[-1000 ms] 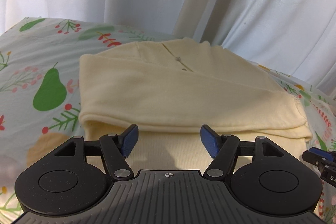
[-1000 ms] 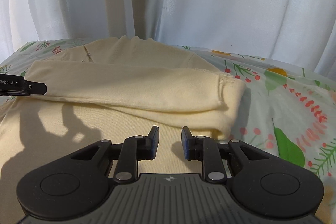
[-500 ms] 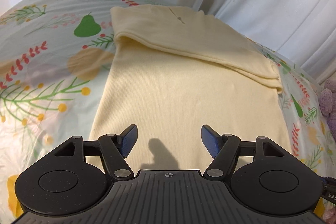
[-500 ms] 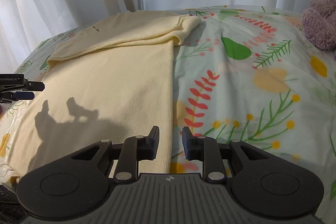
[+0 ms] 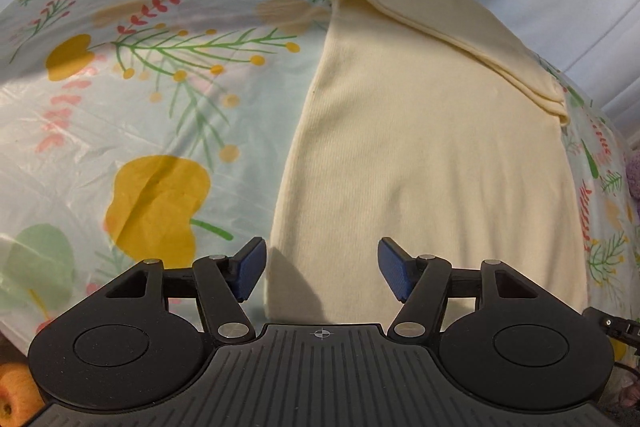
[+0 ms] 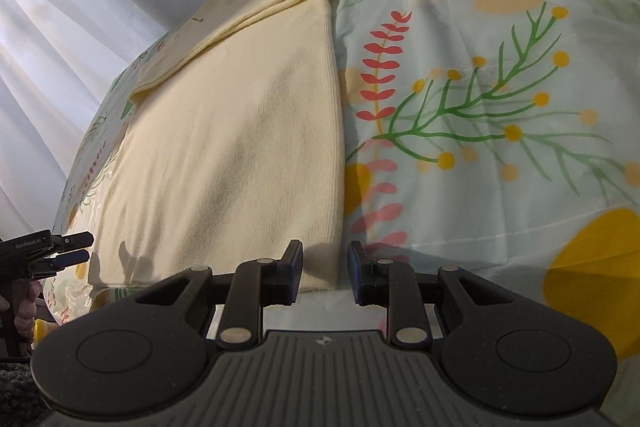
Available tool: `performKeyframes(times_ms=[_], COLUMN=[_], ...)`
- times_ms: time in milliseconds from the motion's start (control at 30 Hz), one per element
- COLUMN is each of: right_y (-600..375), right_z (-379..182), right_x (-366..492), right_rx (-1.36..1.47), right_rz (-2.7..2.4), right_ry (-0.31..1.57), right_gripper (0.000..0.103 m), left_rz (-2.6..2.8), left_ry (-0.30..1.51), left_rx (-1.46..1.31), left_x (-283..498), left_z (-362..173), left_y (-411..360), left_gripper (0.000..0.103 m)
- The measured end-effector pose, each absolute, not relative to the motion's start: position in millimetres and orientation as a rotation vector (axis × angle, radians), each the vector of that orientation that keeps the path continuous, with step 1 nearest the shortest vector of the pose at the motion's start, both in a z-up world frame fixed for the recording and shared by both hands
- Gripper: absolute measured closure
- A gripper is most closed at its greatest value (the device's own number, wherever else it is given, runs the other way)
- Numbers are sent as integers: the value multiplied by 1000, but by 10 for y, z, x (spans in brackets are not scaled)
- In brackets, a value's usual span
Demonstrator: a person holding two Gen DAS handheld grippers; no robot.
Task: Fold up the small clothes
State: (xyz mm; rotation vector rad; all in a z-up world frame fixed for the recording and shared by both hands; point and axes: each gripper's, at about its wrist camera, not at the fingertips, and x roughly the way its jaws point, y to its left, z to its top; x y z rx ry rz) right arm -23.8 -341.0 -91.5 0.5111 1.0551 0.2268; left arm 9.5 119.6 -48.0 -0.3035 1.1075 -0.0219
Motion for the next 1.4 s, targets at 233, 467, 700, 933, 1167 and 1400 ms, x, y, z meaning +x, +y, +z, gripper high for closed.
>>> performKeyframes(times_ms=[233, 467, 700, 933, 1167, 1400], right_y=[-3469, -3451, -3485, -3558, -3511, -3384], right_z=[-959, -1007, -1013, -847, -583, -578], right_x=[-221, -197, -169, 38, 670, 1370], right_rx=[582, 621, 675, 733, 701, 578], right_rz=[257, 276, 284, 275, 254, 145], right_ry=[1067, 1086, 1081, 988, 846, 788], right_gripper=[79, 91, 97, 98, 98, 98], left_rz=[-18, -58, -120, -196, -210, -156], left_ry=[1161, 1192, 1174, 1035, 892, 875], left_rx=[-400, -452, -479, -523, -493, -444], left_x=[3, 35, 109, 352, 934, 1658], left_z=[-593, -639, -581, -263, -6, -134], left_y=[1342, 1398, 1405, 1374, 1380, 1342], left_gripper=[47, 90, 94, 95, 95, 95])
